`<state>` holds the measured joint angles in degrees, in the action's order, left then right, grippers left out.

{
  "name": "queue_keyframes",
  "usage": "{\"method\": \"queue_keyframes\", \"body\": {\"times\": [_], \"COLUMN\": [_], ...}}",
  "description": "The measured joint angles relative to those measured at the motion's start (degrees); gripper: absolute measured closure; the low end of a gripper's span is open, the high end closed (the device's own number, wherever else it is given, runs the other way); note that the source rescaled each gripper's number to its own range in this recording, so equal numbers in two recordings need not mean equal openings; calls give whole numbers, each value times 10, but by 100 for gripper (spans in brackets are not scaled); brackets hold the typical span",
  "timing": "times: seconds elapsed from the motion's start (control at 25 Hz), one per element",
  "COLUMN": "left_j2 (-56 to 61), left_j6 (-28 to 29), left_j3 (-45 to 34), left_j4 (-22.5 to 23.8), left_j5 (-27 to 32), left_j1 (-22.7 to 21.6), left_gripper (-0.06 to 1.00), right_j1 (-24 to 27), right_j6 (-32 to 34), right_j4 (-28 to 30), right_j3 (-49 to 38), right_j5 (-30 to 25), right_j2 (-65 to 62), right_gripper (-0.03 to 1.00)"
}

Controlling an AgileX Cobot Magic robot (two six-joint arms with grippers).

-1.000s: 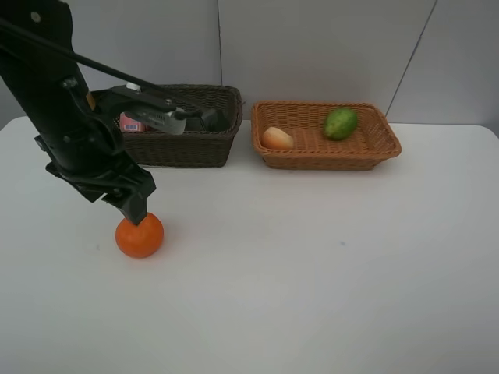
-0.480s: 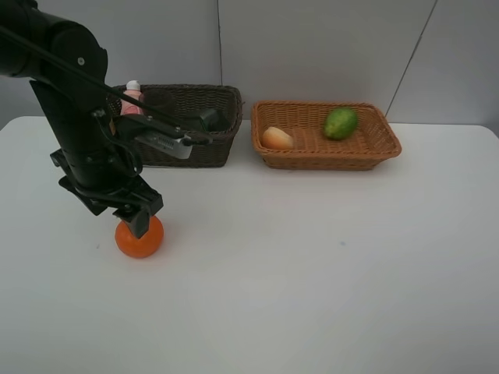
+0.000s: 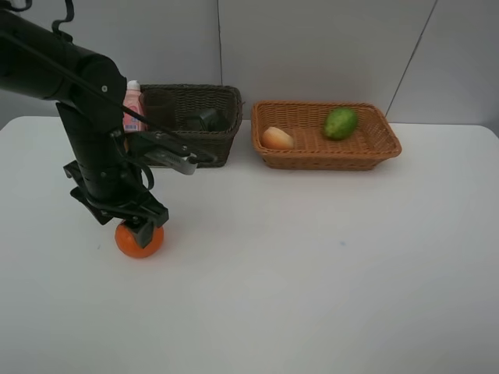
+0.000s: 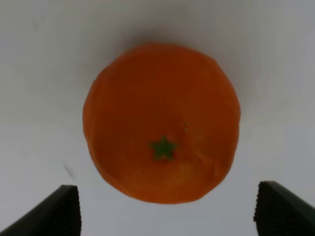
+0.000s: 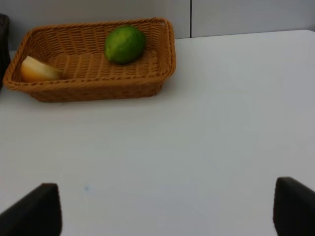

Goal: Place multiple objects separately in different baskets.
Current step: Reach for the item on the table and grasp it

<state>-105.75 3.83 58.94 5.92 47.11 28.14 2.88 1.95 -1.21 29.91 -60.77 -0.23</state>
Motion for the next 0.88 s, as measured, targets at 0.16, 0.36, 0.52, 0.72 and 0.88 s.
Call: {"method": "queue_keyframes", "body": {"times": [0.16, 0.36, 0.52, 0.72, 0.88], "left_j2": [-6, -19, -38, -40, -40], "left_j6": [0, 0, 0, 0, -1], "left_j3": [0, 0, 0, 0, 0], "left_j4": [0, 0, 4, 12, 15], "left_j5": [-11, -31, -32, -37, -50], "left_j1": [0, 0, 0, 0, 0], "left_gripper": [2, 2, 2, 2, 2], "right_j1": [0, 0, 0, 0, 0], "right_j6": [0, 0, 0, 0, 0], "right_j4": [0, 0, 0, 0, 0], "right_j3": [0, 0, 0, 0, 0], "right_j5": [0, 0, 0, 0, 0], "right_j2": [0, 0, 0, 0, 0], "right_gripper": [-3, -3, -3, -3, -3]}}
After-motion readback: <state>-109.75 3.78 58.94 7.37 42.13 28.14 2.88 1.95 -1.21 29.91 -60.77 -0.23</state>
